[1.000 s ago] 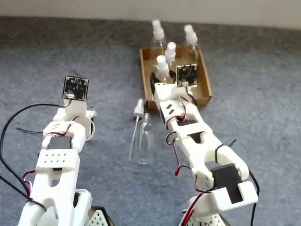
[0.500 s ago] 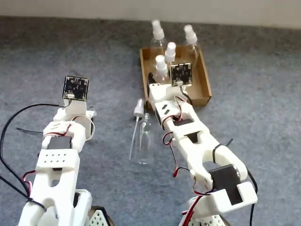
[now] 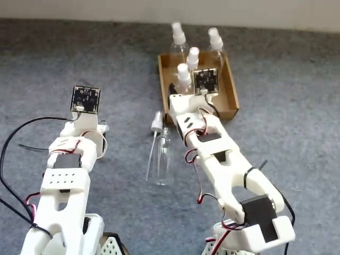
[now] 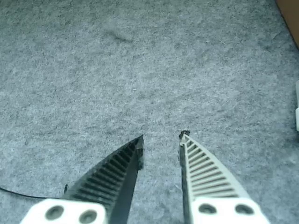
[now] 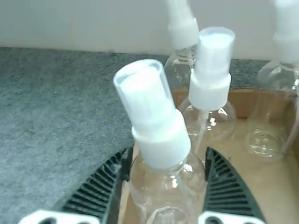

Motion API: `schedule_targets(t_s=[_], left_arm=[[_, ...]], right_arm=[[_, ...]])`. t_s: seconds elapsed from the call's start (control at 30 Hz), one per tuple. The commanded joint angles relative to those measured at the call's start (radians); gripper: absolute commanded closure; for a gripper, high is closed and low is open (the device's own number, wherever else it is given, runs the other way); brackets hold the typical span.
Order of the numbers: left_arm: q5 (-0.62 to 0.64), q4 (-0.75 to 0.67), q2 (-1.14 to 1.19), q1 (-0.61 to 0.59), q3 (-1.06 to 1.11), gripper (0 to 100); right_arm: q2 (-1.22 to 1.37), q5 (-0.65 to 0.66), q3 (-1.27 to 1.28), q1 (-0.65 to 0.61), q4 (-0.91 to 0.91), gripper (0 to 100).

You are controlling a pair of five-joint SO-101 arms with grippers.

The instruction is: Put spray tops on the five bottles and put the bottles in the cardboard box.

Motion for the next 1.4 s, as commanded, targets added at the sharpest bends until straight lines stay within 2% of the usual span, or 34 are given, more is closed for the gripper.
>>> schedule_targets(t_s=[0.0,0.23,0.53,0.63,0.97,1.13,1.27,1.37], left_arm=[[0.000,-0.021,-0.005,-0.004,-0.004,87],[0.000,-0.021,-0.005,-0.004,-0.002,87],[0.000,-0.021,-0.005,-0.004,-0.002,87],[0.000,-0.021,-0.005,-0.004,-0.002,87],[0.000,-0.021,-0.005,-0.002,-0.004,87],[0.000,-0.021,-0.005,-0.002,-0.002,87],[0.000,-0.021,-0.005,0.004,-0.002,87],[0.000,-0.021,-0.005,0.021,-0.001,87]], right_arm=[[-0.068,0.000,-0.051,-0.002,0.004,81.3],[-0.062,0.000,-0.048,-0.002,0.005,71.4],[-0.071,0.000,-0.054,-0.001,0.008,70.9],[-0.090,0.000,-0.087,0.002,0.107,70.9],[-0.355,0.000,-0.404,0.002,0.587,70.9],[-0.452,-0.005,-0.558,-0.012,1.033,70.9],[-0.458,-0.006,-0.647,-0.119,1.471,70.9],[-0.449,-0.008,-0.598,-0.242,1.613,70.9]])
